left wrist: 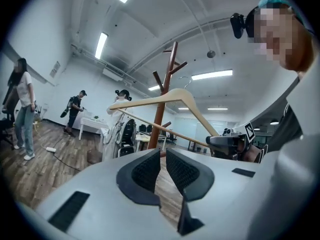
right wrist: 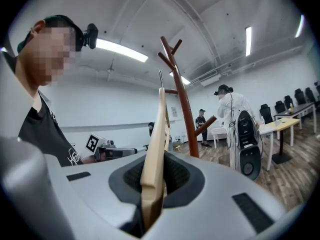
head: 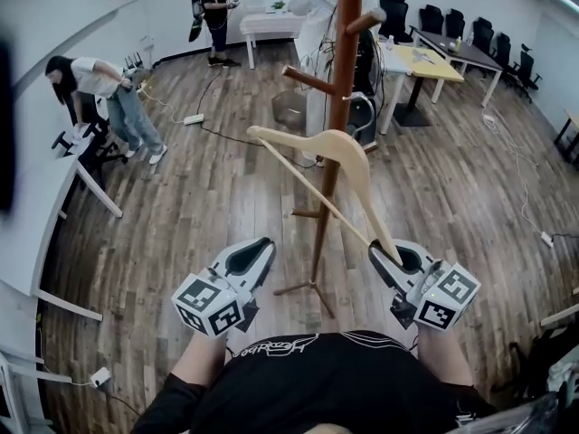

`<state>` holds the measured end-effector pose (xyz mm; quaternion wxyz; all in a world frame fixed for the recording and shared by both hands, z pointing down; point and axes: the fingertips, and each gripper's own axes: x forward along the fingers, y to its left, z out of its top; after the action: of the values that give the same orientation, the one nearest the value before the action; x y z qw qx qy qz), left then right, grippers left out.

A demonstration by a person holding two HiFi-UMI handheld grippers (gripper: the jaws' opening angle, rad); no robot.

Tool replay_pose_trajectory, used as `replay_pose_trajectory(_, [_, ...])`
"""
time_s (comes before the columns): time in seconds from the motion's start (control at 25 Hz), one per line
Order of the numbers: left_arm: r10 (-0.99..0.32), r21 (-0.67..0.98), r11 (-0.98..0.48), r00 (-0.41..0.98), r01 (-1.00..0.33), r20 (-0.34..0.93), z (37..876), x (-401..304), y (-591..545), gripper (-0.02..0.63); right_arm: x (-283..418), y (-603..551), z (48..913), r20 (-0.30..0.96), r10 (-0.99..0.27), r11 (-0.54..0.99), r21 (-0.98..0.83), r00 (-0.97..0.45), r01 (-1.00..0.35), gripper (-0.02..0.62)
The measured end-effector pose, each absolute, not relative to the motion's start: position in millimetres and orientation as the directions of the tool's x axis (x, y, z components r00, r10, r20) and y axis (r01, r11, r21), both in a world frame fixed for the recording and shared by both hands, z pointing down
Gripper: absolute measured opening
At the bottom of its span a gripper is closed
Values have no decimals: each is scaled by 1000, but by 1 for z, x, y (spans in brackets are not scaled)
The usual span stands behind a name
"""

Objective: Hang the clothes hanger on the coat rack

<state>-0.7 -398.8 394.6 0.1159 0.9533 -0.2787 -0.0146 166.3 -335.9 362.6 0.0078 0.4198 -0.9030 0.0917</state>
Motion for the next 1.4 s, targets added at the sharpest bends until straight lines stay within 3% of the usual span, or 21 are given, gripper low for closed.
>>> replay_pose_trajectory(0.32, [-425,236,-880,905,-413,-3,381,-10,-433,41,155,-367,342,99,-846,513,-115,-523,-851,55])
replay_pose_trajectory(1.4, [-334,287,-908,941,-305,-58,399,-69,-467,41,138,-400,370,151,-937,296,-147,-317,-944,55])
